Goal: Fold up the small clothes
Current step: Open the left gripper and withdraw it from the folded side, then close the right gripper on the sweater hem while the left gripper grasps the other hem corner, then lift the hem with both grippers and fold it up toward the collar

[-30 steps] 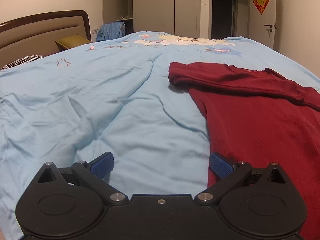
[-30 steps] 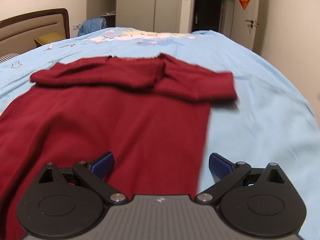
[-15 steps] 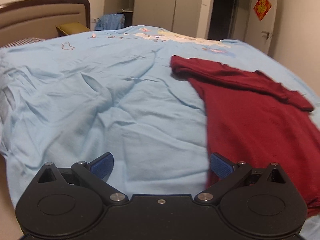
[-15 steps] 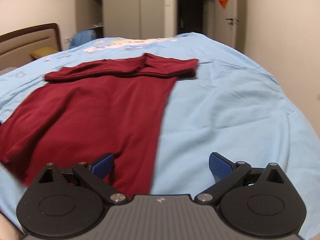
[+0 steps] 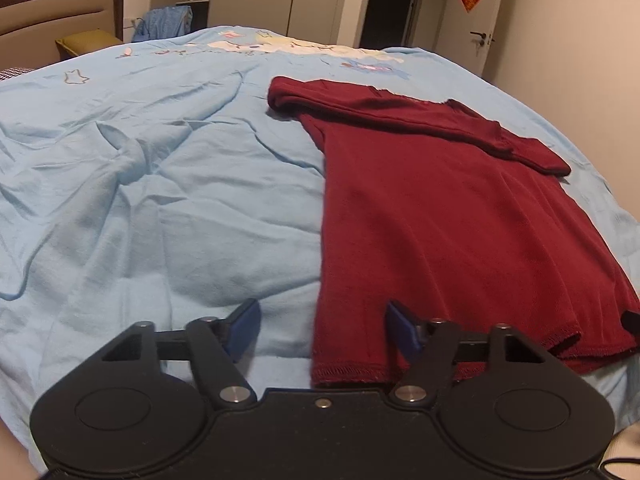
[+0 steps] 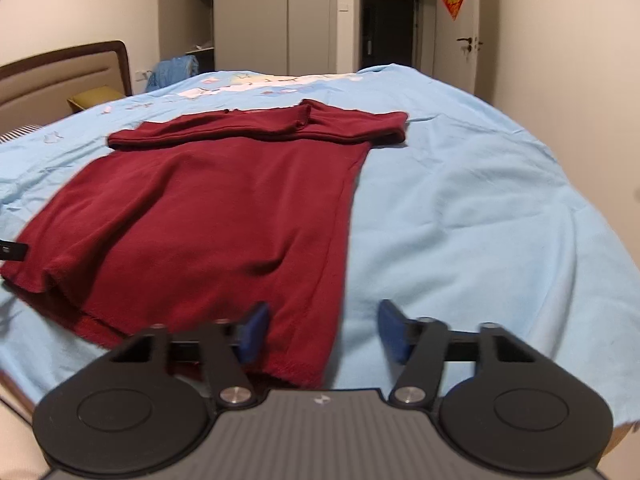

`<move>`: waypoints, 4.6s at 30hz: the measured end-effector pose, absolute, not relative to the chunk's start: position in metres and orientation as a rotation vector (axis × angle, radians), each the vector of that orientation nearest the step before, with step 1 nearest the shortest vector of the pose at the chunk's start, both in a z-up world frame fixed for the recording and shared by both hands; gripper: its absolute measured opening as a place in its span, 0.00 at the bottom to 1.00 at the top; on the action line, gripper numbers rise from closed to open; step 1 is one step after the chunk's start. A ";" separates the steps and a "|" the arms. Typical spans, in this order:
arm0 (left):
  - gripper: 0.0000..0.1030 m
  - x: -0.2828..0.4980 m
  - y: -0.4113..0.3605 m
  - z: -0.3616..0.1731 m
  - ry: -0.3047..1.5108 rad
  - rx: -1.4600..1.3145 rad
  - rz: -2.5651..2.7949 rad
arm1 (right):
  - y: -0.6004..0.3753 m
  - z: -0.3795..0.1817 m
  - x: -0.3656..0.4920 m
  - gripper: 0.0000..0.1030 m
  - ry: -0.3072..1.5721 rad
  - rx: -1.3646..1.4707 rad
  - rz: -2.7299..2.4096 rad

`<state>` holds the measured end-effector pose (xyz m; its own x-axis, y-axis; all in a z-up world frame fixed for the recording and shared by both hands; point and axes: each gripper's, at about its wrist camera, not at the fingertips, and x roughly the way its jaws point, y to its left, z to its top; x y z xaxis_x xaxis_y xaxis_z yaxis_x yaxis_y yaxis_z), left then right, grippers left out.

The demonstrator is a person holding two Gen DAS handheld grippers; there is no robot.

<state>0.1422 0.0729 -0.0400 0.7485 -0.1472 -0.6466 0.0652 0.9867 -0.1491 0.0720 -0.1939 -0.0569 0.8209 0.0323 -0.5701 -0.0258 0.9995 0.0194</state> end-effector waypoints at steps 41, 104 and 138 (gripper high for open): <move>0.99 0.110 0.048 0.004 0.542 0.019 -0.060 | -0.143 -0.056 0.040 0.95 0.576 -0.550 0.264; 0.05 0.043 -0.004 0.076 0.053 0.326 0.003 | -0.134 0.040 -0.026 0.05 -0.141 -0.421 -0.068; 0.07 0.280 0.039 0.144 0.513 0.337 -0.184 | -0.149 0.097 0.181 0.05 0.087 -0.625 0.160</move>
<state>0.2798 0.0391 0.1440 0.8567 -0.0885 -0.5082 0.2553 0.9288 0.2687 0.1814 -0.1491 0.0975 0.9840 0.1231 -0.1291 -0.1754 0.7993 -0.5748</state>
